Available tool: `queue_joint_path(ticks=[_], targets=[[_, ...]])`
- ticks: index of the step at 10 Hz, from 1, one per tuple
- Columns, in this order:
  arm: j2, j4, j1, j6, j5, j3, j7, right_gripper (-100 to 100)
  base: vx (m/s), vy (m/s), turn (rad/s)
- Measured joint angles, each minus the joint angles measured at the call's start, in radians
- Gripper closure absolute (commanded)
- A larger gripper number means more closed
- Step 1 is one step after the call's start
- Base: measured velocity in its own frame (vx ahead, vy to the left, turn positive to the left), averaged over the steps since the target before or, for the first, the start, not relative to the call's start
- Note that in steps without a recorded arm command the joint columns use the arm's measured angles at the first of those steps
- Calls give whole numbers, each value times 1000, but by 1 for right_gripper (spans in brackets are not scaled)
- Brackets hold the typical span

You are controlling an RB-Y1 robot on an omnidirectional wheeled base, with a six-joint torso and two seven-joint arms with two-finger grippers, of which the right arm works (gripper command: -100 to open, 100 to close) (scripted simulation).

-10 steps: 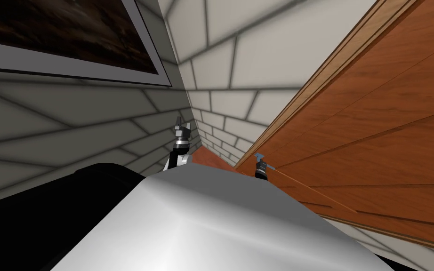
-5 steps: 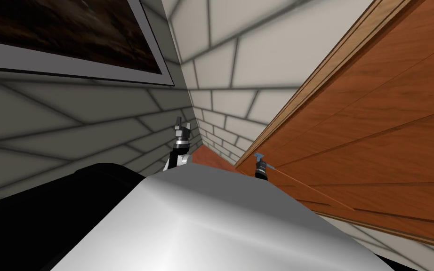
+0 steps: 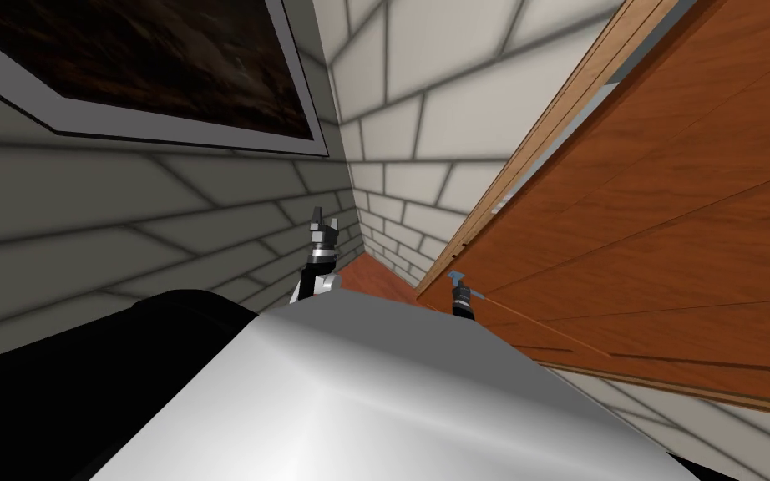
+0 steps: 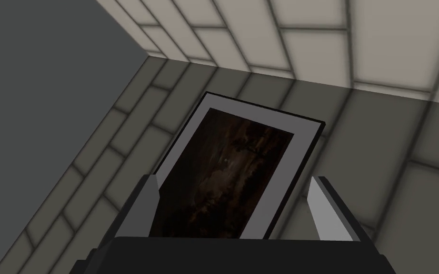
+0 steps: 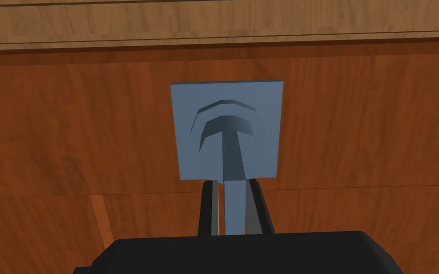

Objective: Pull the door open

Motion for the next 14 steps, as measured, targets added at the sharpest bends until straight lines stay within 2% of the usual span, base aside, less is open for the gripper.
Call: queue_joint_path(ticks=[3,4,5,8,13,14], targets=[[-15,-6,3,1,20,32,-34,100,-185,-8,55],[-12,-4,5,2,22,34,-35,100,-156,6,95],[-20,-8,10,0,26,41,-43,100,-190,-35,85],[-33,-9,17,-17,40,66,-70,100,-209,-38,90],[-59,-27,44,-43,71,118,-125,100,-199,-29,68],[-58,-25,48,-42,73,120,-127,100,-173,-29,113]])
